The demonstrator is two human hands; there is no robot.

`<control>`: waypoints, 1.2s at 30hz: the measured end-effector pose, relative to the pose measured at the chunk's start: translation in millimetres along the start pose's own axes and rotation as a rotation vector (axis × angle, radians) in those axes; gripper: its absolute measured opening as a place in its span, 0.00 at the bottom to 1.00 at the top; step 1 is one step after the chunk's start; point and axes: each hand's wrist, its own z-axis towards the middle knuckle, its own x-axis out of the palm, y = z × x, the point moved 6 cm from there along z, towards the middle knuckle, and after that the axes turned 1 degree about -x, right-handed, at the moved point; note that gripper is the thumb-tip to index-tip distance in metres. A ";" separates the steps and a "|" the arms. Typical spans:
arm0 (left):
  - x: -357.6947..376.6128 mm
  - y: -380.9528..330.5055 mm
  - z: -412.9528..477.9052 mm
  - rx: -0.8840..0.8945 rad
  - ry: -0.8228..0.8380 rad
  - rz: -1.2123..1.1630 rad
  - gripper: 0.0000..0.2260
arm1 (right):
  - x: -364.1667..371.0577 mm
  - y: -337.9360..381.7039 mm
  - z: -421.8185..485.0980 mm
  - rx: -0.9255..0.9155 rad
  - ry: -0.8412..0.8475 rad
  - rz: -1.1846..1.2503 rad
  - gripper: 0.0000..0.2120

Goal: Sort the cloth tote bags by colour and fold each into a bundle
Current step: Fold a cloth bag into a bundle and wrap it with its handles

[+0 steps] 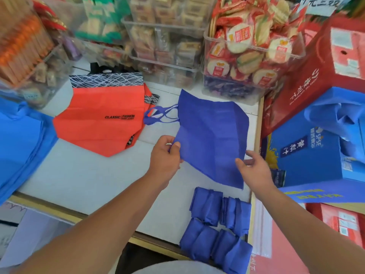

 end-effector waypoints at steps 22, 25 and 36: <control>-303.0 67.3 90.8 0.029 0.151 0.480 0.13 | 338.6 79.9 -132.6 -0.029 0.524 -0.669 0.33; -288.6 105.9 55.7 0.133 0.410 0.688 0.13 | 361.8 74.9 -149.9 -0.014 0.535 -0.661 0.37; -303.7 185.0 60.9 0.404 0.589 1.064 0.32 | 363.8 74.4 -192.5 -0.195 0.264 -0.543 0.29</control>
